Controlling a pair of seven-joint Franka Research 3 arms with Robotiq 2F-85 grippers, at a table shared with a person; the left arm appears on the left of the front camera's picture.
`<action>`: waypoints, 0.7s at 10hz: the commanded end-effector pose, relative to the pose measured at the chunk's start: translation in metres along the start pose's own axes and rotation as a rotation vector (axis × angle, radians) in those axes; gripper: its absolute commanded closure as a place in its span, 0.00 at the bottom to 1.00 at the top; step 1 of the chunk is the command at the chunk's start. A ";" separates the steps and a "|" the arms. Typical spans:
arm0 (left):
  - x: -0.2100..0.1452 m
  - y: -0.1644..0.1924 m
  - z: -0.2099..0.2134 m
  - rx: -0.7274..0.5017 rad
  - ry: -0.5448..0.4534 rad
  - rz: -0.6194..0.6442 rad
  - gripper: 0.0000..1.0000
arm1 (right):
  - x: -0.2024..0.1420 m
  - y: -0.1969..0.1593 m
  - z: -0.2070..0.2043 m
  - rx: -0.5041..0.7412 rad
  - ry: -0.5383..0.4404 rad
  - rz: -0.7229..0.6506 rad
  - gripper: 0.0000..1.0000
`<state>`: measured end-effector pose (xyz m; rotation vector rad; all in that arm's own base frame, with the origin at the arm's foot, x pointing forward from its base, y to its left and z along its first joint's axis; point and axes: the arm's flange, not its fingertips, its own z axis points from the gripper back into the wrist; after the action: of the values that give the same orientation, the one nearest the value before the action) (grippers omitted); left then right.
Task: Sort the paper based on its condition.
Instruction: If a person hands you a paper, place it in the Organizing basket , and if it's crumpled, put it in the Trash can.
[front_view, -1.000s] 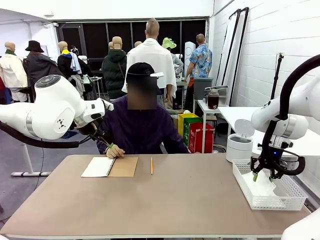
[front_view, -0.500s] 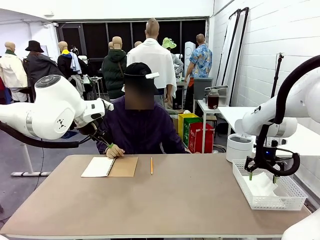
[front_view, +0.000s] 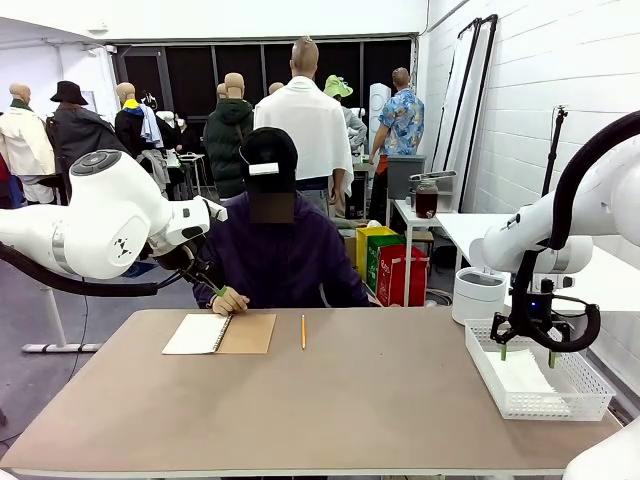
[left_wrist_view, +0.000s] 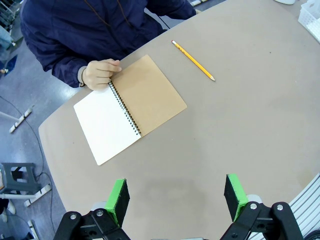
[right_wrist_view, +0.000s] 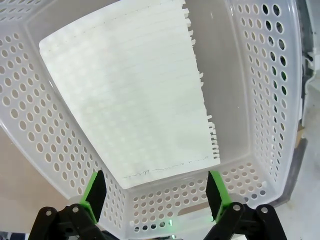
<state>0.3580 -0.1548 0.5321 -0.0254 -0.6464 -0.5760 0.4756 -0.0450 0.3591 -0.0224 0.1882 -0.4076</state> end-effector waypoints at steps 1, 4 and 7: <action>0.000 0.001 -0.001 0.006 -0.007 -0.004 0.00 | 0.000 0.000 -0.001 -0.002 0.003 0.007 0.00; 0.000 0.001 -0.001 0.006 -0.007 -0.004 0.00 | 0.000 0.000 -0.001 -0.002 0.003 0.007 0.00; 0.000 0.001 -0.001 0.006 -0.007 -0.004 0.00 | 0.000 0.000 -0.001 -0.002 0.003 0.007 0.00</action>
<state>0.3579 -0.1548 0.5321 -0.0254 -0.6464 -0.5760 0.4756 -0.0450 0.3590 -0.0224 0.1885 -0.4072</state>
